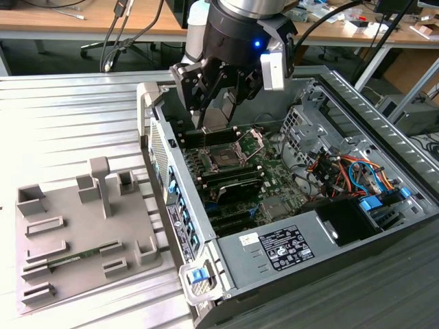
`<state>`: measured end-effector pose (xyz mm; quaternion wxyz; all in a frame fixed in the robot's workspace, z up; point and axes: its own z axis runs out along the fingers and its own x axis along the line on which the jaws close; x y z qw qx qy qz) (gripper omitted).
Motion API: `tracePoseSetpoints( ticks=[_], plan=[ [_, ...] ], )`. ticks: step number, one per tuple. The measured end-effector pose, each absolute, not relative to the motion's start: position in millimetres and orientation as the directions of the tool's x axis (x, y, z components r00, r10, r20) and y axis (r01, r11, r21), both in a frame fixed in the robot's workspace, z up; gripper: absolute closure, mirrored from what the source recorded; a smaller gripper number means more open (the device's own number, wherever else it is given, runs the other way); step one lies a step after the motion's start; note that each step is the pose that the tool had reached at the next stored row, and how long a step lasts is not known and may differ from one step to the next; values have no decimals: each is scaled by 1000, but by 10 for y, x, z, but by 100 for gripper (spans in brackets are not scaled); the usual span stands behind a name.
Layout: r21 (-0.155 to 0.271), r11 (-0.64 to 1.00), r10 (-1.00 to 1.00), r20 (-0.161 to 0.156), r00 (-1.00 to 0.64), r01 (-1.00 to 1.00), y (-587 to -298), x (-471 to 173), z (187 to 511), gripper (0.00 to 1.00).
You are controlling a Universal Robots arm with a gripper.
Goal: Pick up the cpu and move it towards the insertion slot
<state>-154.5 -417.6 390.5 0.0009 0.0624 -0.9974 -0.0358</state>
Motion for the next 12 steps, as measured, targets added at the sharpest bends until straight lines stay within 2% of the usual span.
tracePoseSetpoints(
  ticks=[12],
  plan=[
    [72,990,-125,-3,-992,-124,-4166,-1474,3895,45]
  ],
)
